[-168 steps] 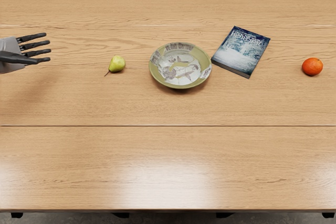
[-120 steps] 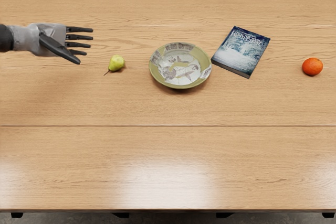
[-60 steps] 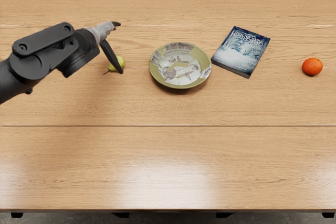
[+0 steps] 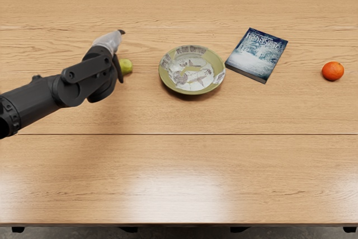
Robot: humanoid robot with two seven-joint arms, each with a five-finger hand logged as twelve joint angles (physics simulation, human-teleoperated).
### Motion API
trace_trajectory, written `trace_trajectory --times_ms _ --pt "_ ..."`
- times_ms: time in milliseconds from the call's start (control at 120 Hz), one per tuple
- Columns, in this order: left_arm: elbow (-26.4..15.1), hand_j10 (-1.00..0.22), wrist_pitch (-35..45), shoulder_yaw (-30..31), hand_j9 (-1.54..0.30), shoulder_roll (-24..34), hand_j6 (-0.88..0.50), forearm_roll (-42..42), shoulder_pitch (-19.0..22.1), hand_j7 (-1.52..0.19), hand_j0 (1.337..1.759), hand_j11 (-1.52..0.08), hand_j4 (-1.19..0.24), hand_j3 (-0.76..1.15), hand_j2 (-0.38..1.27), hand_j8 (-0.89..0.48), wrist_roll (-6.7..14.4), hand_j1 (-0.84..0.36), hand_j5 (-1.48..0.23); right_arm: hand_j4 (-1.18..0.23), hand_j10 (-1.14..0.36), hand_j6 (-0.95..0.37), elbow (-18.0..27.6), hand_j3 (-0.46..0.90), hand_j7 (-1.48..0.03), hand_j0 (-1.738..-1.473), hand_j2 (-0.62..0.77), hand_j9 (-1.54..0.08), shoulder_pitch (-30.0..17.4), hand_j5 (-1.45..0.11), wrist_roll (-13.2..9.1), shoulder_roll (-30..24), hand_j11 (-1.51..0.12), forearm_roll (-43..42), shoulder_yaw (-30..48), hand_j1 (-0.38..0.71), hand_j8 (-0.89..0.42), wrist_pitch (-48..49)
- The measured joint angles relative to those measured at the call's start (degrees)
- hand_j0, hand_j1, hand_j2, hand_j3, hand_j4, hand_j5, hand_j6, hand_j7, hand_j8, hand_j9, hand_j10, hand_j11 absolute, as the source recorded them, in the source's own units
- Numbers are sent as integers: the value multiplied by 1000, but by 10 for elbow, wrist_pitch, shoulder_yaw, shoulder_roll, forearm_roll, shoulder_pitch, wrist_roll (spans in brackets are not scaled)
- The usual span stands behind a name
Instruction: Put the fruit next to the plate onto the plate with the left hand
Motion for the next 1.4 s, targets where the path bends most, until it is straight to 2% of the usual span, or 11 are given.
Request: trace_trajectory --times_ms 608,1108,1217,1400 --pt "9 -382 6 2 -495 -18 -382 -3 15 -495 1658 -495 -382 0 78 -382 0 -106 -495 0 0 0 0 0 0 -1658 0 0 0 0 0 0 0 0 0 -349 0 0" --pt "8 -486 4 2 -621 -19 -451 0 19 -613 1658 -620 -501 0 105 -456 1 -216 -594 0 0 0 0 0 0 -1658 0 0 0 0 0 0 0 0 0 -349 0 0" --pt "8 -494 4 3 -632 -20 -529 0 20 -627 1658 -631 -511 0 107 -513 1 -226 -604 0 0 0 0 0 0 -1658 0 0 0 0 0 0 0 0 0 -349 0 0" --pt "8 -507 3 7 -648 -20 -566 0 20 -647 1658 -648 -524 0 107 -514 1 -239 -618 0 0 0 0 0 0 -1658 0 0 0 0 0 0 0 0 0 -349 0 0"
